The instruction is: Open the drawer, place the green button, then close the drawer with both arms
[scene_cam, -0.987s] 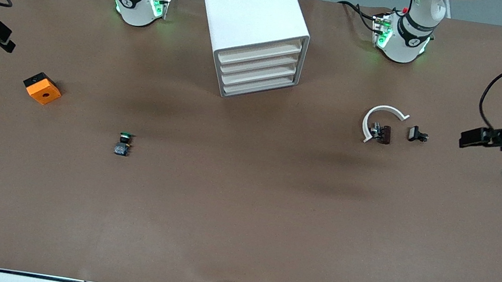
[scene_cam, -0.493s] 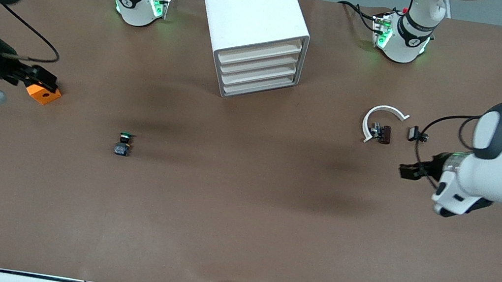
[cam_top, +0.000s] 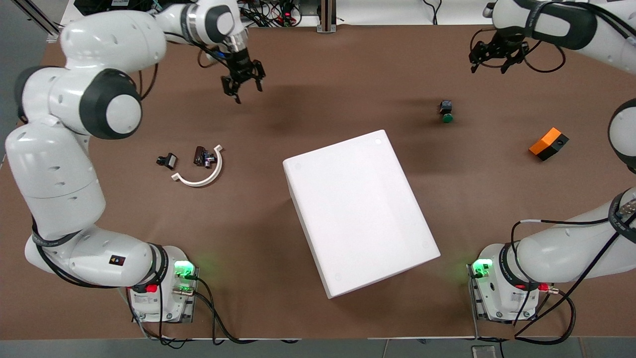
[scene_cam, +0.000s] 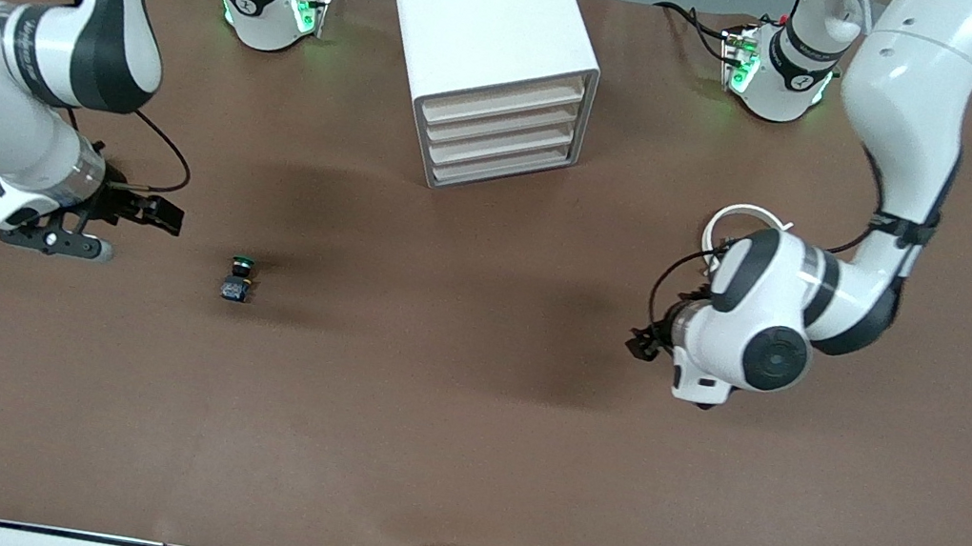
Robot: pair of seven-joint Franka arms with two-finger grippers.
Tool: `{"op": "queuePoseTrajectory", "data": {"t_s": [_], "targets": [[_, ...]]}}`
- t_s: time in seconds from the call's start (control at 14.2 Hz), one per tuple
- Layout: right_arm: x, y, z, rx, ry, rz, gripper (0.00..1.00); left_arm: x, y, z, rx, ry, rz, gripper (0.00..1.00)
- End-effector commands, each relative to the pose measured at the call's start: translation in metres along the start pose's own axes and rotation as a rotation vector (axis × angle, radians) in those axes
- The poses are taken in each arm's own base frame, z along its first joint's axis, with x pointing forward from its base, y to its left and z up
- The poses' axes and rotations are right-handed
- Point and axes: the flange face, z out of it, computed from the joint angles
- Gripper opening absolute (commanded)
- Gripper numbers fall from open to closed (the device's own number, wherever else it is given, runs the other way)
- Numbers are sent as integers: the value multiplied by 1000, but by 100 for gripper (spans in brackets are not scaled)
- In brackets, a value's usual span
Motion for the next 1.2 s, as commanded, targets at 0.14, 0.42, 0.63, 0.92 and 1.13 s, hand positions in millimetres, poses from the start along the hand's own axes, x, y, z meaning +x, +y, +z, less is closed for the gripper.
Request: {"op": "queuePoseTrajectory", "data": {"t_s": [0.14,0.42,0.63,0.92,1.13], "targets": [[19,-25,65,4,-1,-8,100,-52,31,34,-12,-116,-323,100],[29,-31,114,24,-2,14,100,-85,37,64,90,-255,-743,100],[30,-37,147,11,-22,3,100,-125,36,100,265,-345,-885,100],[26,-47,180,-5,-58,-14,100,-171,29,146,502,-466,-933,100],[26,-49,194,-9,-56,-17,100,-188,31,166,584,-544,-995,95]]}}
